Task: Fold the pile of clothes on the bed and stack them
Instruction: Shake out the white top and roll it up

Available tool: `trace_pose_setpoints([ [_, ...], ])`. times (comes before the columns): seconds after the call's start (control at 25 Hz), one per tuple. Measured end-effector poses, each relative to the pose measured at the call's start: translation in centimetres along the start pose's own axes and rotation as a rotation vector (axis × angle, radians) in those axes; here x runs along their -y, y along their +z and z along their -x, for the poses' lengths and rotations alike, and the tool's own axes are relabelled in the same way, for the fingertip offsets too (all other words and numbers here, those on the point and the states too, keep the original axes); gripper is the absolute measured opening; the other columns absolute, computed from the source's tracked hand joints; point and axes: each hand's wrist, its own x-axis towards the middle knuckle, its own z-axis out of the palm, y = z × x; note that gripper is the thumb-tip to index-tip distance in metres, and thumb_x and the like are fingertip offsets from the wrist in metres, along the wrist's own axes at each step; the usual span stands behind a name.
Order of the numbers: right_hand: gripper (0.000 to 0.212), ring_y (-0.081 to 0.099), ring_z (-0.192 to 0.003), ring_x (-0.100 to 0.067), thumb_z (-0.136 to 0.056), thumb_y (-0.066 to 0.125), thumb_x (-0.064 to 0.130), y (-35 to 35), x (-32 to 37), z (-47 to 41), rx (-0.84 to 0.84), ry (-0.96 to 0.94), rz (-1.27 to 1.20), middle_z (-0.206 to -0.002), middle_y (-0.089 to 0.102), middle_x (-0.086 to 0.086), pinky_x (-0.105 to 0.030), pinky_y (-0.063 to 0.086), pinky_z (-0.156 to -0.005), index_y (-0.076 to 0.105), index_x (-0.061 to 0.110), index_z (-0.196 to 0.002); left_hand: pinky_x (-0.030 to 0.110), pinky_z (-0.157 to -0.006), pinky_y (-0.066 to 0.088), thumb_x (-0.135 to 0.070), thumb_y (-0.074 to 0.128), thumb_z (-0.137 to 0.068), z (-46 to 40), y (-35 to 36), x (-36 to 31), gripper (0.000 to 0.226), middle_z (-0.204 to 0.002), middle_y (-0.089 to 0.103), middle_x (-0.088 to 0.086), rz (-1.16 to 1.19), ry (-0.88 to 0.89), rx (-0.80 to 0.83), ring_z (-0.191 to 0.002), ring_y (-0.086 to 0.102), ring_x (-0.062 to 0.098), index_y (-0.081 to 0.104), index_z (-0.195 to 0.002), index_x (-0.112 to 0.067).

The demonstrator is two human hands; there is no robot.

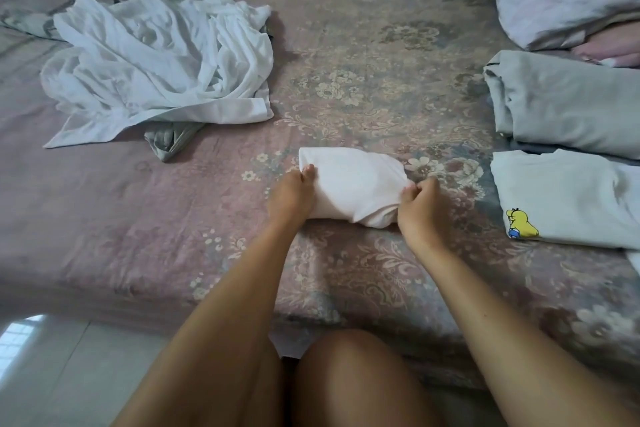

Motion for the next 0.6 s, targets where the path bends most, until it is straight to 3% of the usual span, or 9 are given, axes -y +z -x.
trace_pose_setpoints([
  [0.16, 0.023, 0.057, -0.092, -0.033, -0.100, 0.037, 0.024, -0.6, -0.8, -0.8, 0.022, 0.050, -0.028, -0.099, 0.059, -0.015, -0.040, 0.044, -0.074, 0.048, 0.004, -0.102, 0.035, -0.076, 0.039, -0.026, 0.036, -0.100, 0.0, -1.5, 0.6, 0.028, -0.104, 0.065, 0.014, -0.065, 0.003, -0.077, -0.096, 0.059, 0.033, 0.060, -0.095, -0.011],
  [0.24, 0.024, 0.054, -0.096, -0.033, -0.099, 0.041, 0.025, -0.8, -0.7, -0.4, 0.029, -0.086, -0.092, -0.103, 0.058, -0.017, -0.040, 0.044, -0.076, 0.049, 0.003, -0.102, 0.034, -0.074, 0.038, -0.026, 0.037, -0.101, 0.4, -2.4, 1.0, 0.030, -0.106, 0.065, 0.017, -0.091, 0.000, -0.136, -0.098, 0.058, 0.035, 0.061, -0.102, -0.007],
  [0.36, 0.026, 0.052, -0.090, -0.031, -0.095, 0.052, 0.031, -1.2, -1.4, 1.5, -0.057, -0.197, -0.192, -0.096, 0.056, -0.015, -0.038, 0.041, -0.073, 0.050, 0.005, -0.096, 0.038, -0.069, 0.039, -0.037, 0.032, -0.102, 1.2, -3.4, 1.1, 0.044, -0.095, 0.063, 0.023, 0.081, -0.008, -0.201, -0.088, 0.058, 0.037, 0.053, -0.092, 0.001],
  [0.48, 0.030, 0.051, -0.070, -0.021, -0.095, 0.052, 0.036, -1.3, -1.1, 3.1, 0.147, -0.044, -0.299, -0.074, 0.053, -0.003, -0.031, 0.033, -0.055, 0.050, 0.011, -0.078, 0.029, -0.060, 0.048, -0.042, 0.046, -0.097, 2.5, -3.8, 1.1, 0.049, -0.070, 0.060, 0.018, 0.184, -0.052, -0.032, -0.063, 0.058, 0.031, 0.055, -0.073, 0.000],
  [0.6, 0.031, 0.045, -0.059, -0.014, -0.092, 0.058, 0.034, -0.6, 0.2, 4.1, 0.186, -0.026, -0.352, -0.066, 0.049, 0.001, -0.028, 0.030, -0.051, 0.048, 0.014, -0.070, 0.024, -0.047, 0.031, -0.027, 0.072, -0.083, 4.4, -3.0, 1.1, 0.035, -0.057, 0.048, 0.006, 0.181, -0.068, 0.148, -0.053, 0.043, 0.017, 0.051, -0.061, -0.010],
])
